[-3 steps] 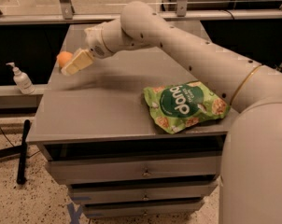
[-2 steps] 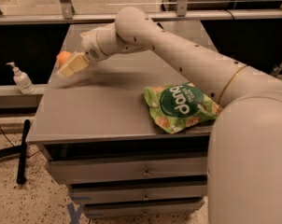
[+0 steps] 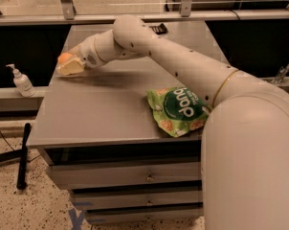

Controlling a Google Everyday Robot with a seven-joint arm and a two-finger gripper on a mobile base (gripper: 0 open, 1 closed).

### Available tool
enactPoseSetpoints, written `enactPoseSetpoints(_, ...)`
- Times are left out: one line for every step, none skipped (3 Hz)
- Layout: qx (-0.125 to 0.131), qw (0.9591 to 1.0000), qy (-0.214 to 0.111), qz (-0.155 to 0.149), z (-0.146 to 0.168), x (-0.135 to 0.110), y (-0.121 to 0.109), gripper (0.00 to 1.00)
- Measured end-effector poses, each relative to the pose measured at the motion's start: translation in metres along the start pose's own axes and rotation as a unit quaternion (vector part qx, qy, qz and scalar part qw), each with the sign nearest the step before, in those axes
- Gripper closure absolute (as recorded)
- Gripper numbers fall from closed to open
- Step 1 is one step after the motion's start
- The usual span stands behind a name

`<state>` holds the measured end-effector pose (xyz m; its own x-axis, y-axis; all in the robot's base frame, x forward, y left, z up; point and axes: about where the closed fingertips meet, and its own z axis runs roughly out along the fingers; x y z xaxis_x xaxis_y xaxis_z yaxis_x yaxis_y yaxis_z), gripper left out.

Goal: Pick orange

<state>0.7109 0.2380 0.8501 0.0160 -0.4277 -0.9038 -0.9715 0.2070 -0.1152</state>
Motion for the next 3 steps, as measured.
enactPoseSetpoints(0.001, 1.0, -0.003, 0.002, -0.002, 0.0, -0.002, 0.65)
enactPoseSetpoints(0.033, 0.9994, -0.005, -0.007, -0.036, -0.008, -0.017, 0.88)
enactPoseSetpoints(0.077, 0.9957, -0.044, -0.024, -0.087, -0.034, -0.041, 1.0)
